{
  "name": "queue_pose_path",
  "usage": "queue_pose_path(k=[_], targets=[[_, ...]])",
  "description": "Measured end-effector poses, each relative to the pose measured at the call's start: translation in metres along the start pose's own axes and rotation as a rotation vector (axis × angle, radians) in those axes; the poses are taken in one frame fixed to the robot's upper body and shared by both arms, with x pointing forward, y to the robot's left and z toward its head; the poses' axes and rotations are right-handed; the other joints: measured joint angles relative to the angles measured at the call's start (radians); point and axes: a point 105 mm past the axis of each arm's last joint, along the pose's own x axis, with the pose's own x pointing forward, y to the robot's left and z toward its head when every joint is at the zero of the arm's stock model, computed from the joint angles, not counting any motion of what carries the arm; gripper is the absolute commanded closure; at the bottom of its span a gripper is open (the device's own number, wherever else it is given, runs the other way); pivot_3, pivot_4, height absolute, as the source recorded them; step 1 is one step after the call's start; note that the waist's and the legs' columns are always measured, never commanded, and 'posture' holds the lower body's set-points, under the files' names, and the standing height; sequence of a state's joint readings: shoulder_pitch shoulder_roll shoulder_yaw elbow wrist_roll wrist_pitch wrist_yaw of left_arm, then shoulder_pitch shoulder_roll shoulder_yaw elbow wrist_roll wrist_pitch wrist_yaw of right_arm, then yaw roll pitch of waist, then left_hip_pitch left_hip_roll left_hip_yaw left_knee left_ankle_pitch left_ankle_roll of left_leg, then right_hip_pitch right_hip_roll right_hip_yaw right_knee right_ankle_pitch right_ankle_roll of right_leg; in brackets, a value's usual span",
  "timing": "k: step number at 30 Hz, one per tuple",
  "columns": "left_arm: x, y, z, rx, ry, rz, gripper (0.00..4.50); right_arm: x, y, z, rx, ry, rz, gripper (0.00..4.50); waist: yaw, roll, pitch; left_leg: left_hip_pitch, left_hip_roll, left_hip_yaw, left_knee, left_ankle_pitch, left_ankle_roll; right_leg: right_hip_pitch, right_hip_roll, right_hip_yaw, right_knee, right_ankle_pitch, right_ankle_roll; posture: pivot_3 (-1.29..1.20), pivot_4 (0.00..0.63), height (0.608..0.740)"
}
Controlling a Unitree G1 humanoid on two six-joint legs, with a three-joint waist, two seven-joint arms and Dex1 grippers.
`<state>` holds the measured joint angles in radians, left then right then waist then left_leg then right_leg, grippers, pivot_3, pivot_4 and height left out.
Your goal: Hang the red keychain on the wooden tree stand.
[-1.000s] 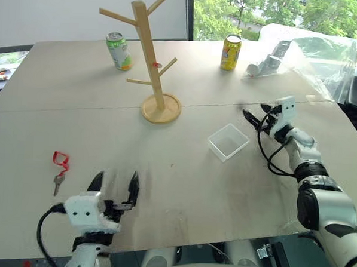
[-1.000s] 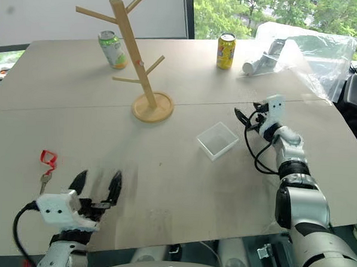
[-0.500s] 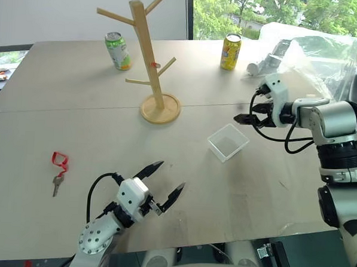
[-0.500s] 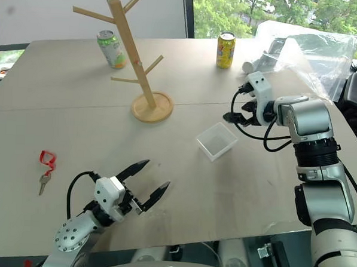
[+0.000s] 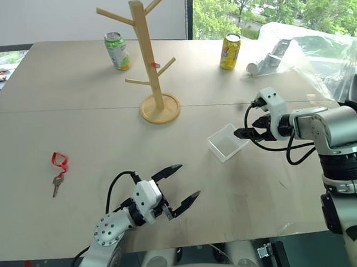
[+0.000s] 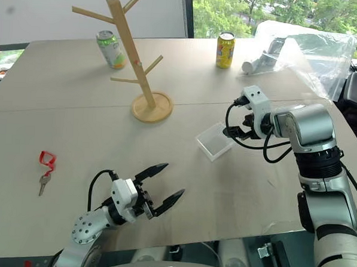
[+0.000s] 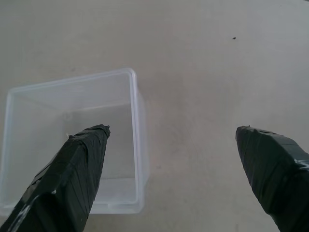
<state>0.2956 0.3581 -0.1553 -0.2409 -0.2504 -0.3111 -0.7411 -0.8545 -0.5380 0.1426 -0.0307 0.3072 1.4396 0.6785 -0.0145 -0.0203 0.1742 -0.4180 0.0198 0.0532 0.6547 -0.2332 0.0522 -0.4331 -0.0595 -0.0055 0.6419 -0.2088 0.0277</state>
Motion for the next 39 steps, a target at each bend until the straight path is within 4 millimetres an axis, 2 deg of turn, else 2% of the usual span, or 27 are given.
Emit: queue_pose_path(k=[8, 9, 10, 13, 14, 18, 19, 27, 30, 33, 35, 38, 39], targets=[[0.005, 0.001, 0.008, 0.013, -0.001, 0.029, 0.07, 0.021, 0.015, -0.005, -0.015, 0.021, 0.04, 0.0, 0.0, 0.0, 0.0, 0.0, 0.0, 0.0, 0.0, 0.0, 0.0, 0.0, 0.004, 0.001, 0.0, 0.0, 0.001, 0.0, 0.15, 0.74], [0.005, 0.002, 0.009, 0.015, 0.0, 0.037, 0.0, 0.024, 0.015, -0.006, -0.014, 0.024, 0.043, 0.51, 0.0, 0.0, 0.0, 0.0, 0.001, 0.0, 0.0, 0.0, 0.0, 0.0, 0.004, 0.0, 0.0, 0.0, 0.0, 0.0, 0.15, 0.74], [0.005, 0.002, 0.009, 0.013, 0.003, 0.041, 0.0, 0.025, 0.015, -0.008, -0.013, 0.029, 0.044, 0.66, 0.0, 0.0, 0.0, 0.0, 0.0, 0.0, 0.0, 0.0, 0.0, 0.0, 0.004, 0.0, 0.0, 0.0, 0.001, 0.0, 0.15, 0.74], [0.004, 0.002, 0.01, 0.011, 0.005, 0.055, 0.0, 0.03, 0.016, -0.012, -0.015, 0.044, 0.047, 2.0, 0.0, 0.0, 0.0, 0.0, 0.001, 0.0, 0.0, 0.0, 0.0, 0.0, 0.004, 0.001, 0.0, 0.0, 0.001, 0.0, 0.15, 0.74], [0.004, 0.002, 0.011, 0.011, 0.005, 0.058, 0.0, 0.031, 0.016, -0.013, -0.012, 0.048, 0.048, 2.32, 0.0, 0.0, 0.0, 0.0, 0.001, 0.0, 0.0, 0.0, 0.0, 0.0, 0.004, 0.001, 0.0, 0.0, 0.001, 0.0, 0.15, 0.74], [0.002, 0.002, 0.009, 0.009, 0.019, 0.074, 0.0, 0.033, 0.015, -0.014, -0.005, 0.053, 0.051, 4.28, 0.0, 0.0, 0.0, 0.0, 0.001, 0.0, 0.0, 0.0, 0.0, 0.0, 0.004, 0.0, 0.0, 0.0, 0.0, 0.0, 0.15, 0.74], [0.001, 0.002, 0.008, 0.006, 0.023, 0.078, 0.0, 0.033, 0.014, -0.015, -0.003, 0.053, 0.05, 4.48, 0.0, 0.0, 0.0, 0.0, 0.001, 0.0, 0.0, 0.0, 0.0, 0.0, 0.004, 0.0, 0.0, 0.0, 0.0, 0.0, 0.15, 0.74], [0.0, 0.003, 0.006, 0.013, 0.02, 0.085, 0.0, 0.033, 0.011, -0.013, 0.003, 0.035, 0.04, 4.48, 0.0, 0.0, 0.0, 0.0, 0.001, 0.0, 0.0, 0.0, 0.0, 0.0, 0.005, 0.0, 0.0, 0.0, 0.0, 0.0, 0.15, 0.74], [-0.002, 0.005, 0.003, 0.014, 0.024, 0.09, 0.0, 0.03, -0.001, -0.007, 0.044, 0.006, 0.007, 4.48, 0.001, 0.0, 0.0, 0.0, 0.001, 0.0, 0.0, 0.0, 0.0, 0.0, 0.004, 0.001, 0.0, 0.0, 0.0, 0.0, 0.15, 0.74], [-0.001, 0.005, 0.003, 0.019, 0.017, 0.092, 0.0, 0.019, -0.027, 0.007, 0.103, -0.067, -0.065, 4.48, 0.001, 0.0, 0.0, 0.0, 0.001, 0.0, 0.0, 0.0, 0.0, 0.0, 0.004, 0.001, 0.0, 0.0, 0.0, 0.0, 0.15, 0.74], [0.001, 0.007, 0.005, 0.025, 0.005, 0.094, 0.0, 0.006, -0.058, 0.013, 0.18, -0.104, -0.161, 4.48, 0.005, 0.0, 0.0, 0.0, 0.001, 0.001, 0.0, 0.0, 0.0, 0.0, 0.004, 0.001, 0.0, 0.0, 0.0, 0.0, 0.15, 0.74], [0.002, 0.009, 0.005, 0.028, 0.003, 0.097, 0.0, -0.036, -0.121, 0.016, 0.342, -0.194, -0.357, 4.48, 0.009, 0.0, 0.0, 0.0, 0.0, 0.001, 0.0, 0.0, 0.0, 0.001, 0.004, 0.001, -0.001, 0.0, 0.0, 0.0, 0.15, 0.74], [0.002, 0.01, 0.004, 0.028, 0.004, 0.098, 0.0, -0.046, -0.135, 0.014, 0.378, -0.213, -0.402, 4.48, 0.007, 0.0, 0.0, 0.0, 0.0, 0.002, -0.001, 0.0, 0.0, 0.0, 0.004, 0.002, -0.001, 0.0, 0.0, 0.0, 0.15, 0.74]])
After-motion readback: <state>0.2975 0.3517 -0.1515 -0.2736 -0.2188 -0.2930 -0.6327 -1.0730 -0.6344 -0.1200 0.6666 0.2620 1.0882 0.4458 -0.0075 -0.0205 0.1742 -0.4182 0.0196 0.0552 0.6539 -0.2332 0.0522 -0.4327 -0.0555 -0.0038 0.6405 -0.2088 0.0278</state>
